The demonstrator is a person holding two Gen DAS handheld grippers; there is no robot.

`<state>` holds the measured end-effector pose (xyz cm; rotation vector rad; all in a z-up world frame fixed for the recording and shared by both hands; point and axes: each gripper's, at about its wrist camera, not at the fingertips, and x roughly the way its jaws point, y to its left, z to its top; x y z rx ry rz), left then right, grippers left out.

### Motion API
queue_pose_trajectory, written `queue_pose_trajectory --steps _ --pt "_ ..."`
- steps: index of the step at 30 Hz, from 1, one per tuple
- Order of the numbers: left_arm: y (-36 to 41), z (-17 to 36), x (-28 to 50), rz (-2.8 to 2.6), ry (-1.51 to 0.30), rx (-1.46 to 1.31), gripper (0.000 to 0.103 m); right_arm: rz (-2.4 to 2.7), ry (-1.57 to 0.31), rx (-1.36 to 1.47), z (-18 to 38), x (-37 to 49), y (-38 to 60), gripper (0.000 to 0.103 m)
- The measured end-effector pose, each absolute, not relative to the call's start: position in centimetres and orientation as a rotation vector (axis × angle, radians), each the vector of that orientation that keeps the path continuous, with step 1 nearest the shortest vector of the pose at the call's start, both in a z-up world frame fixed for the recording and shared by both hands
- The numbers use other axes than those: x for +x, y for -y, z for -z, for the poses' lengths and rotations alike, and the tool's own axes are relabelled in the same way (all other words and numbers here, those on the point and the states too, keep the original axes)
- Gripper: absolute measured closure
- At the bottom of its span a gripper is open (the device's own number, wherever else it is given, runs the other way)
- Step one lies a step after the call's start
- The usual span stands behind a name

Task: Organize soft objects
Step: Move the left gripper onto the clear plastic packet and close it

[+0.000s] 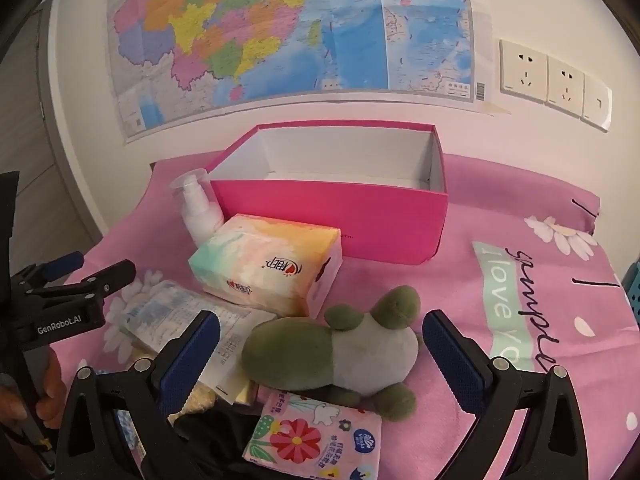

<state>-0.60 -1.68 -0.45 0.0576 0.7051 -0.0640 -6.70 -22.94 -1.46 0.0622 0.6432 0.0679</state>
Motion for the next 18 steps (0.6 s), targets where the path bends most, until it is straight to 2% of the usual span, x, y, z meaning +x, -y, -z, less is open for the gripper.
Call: queue_pose_trajectory --steps 18 --pt "1.79 0.76 -0.91 0.092 -0.701 0.066 0.000 -0.069 -0.649 0.055 1.69 -6.42 22.87 0.000"
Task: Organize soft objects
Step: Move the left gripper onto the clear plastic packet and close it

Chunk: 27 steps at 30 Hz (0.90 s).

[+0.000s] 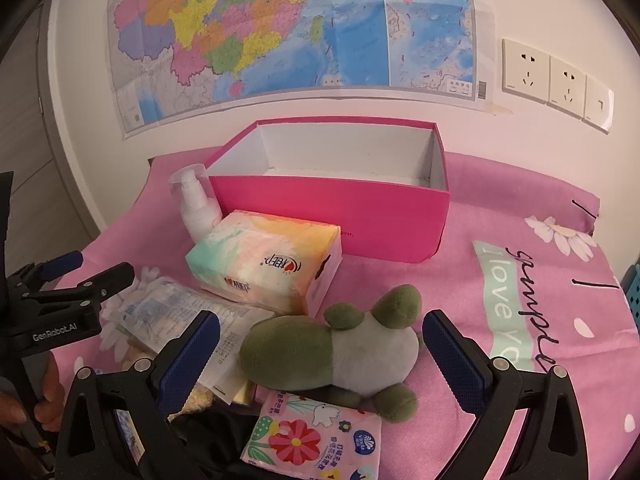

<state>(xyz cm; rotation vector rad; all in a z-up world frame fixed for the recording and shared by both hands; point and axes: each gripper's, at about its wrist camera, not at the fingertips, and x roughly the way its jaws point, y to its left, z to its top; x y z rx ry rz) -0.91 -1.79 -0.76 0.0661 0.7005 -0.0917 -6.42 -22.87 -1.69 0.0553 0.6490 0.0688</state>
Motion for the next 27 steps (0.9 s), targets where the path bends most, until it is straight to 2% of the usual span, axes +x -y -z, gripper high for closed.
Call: queue_pose_trajectory --steps 27 --pt "1.5 1.0 1.0 0.264 -0.741 0.153 0.000 -0.224 -0.687 0.050 1.5 -4.2 23.1 0.001"
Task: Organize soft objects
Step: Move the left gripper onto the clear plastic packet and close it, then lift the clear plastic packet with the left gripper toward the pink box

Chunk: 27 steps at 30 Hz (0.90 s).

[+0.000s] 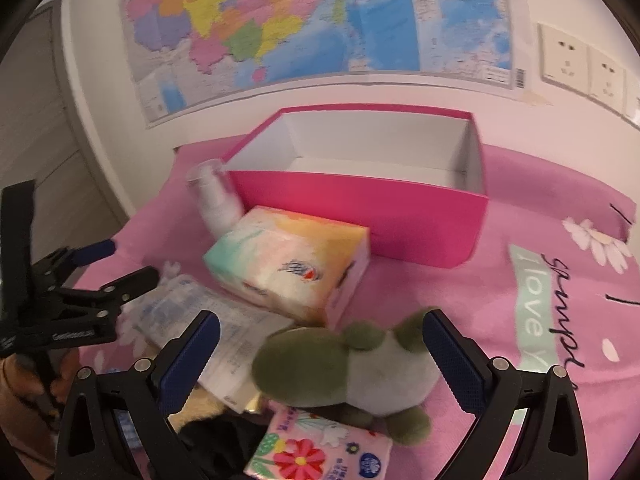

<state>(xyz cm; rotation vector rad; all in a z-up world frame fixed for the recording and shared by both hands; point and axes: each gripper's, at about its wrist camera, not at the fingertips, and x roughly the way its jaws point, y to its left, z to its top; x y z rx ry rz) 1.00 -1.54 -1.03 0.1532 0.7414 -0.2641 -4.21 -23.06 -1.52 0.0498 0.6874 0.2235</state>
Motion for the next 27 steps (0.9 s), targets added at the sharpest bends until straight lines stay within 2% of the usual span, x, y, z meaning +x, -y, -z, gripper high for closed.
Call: queue_pose_trajectory --steps 5,10,16,18,20,22,27 --pt "0.8 1.7 0.6 0.346 -0.791 0.143 0.000 -0.321 -0.727 0.033 1.7 -5.5 22.2 0.003" --pt "0.9 2.3 0.1 0.356 -0.790 0.180 0.002 -0.455 -0.740 0.098 1.9 -6.2 20.7 0.014" --pt "1.1 2.7 0.0 0.396 -0.810 0.179 0.007 -0.537 -0.844 0.091 3.5 -4.6 17.6 0.032" --pt "1.0 2.9 -0.1 0.413 -0.818 0.183 0.011 -0.520 -0.898 0.097 4.8 -3.7 17.5 0.045" --pt "0.9 3.1 -0.1 0.439 -0.834 0.176 0.016 -0.494 -0.922 0.112 5.5 -3.3 17.7 0.052" --pt "0.7 3.4 0.2 0.459 -0.856 0.163 0.021 -0.483 -0.942 0.126 5.4 -3.3 17.9 0.053" --pt "0.6 3.7 0.4 0.502 -0.877 0.163 0.023 -0.437 -1.000 0.094 5.2 -3.4 16.8 0.049"
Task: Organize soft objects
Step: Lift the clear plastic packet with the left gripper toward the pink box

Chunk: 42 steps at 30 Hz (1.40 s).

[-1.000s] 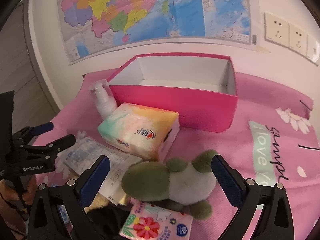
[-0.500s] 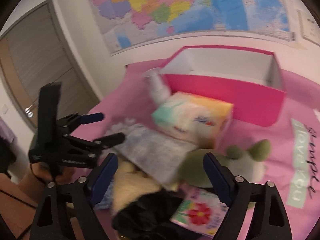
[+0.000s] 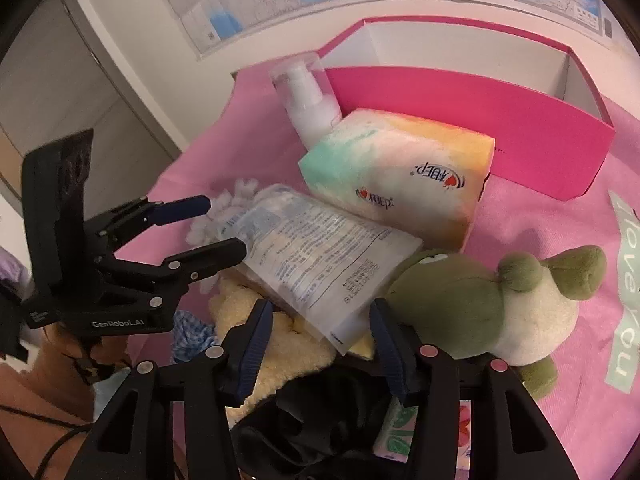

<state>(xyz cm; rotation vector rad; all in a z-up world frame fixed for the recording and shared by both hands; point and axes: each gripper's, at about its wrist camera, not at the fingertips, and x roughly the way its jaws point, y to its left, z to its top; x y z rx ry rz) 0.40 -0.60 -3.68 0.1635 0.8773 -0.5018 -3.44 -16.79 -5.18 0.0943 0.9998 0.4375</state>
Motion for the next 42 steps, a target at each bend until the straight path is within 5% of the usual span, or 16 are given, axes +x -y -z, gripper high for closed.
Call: queue_pose_trajectory --steps 5,13,23,29,36,40,42 --pt "1.0 3.6 0.9 0.571 -0.888 0.155 0.033 -0.428 -0.992 0.132 5.1 -2.9 16.1 0.038" --pt "1.8 3.1 0.7 0.653 -0.870 0.150 0.041 -0.423 -0.945 0.143 5.3 -2.7 15.6 0.038" --pt "-2.8 3.8 4.1 0.530 -0.929 0.029 0.041 -0.390 -0.924 0.222 5.7 -2.1 16.8 0.069" --pt "-2.5 4.8 5.0 0.628 -1.004 0.013 0.038 -0.401 -0.955 0.256 6.5 -1.7 16.9 0.066" --pt "-1.3 5.3 4.7 0.668 -1.043 0.052 0.030 -0.411 -0.948 0.255 6.3 -1.2 16.1 0.049" --pt "-1.2 5.0 3.6 0.663 -1.028 0.040 0.030 -0.402 -0.928 0.227 6.2 -1.4 15.8 0.056" --pt "-1.2 4.6 3.0 0.660 -1.012 0.048 0.030 -0.396 -0.923 0.229 6.3 -1.5 16.1 0.068"
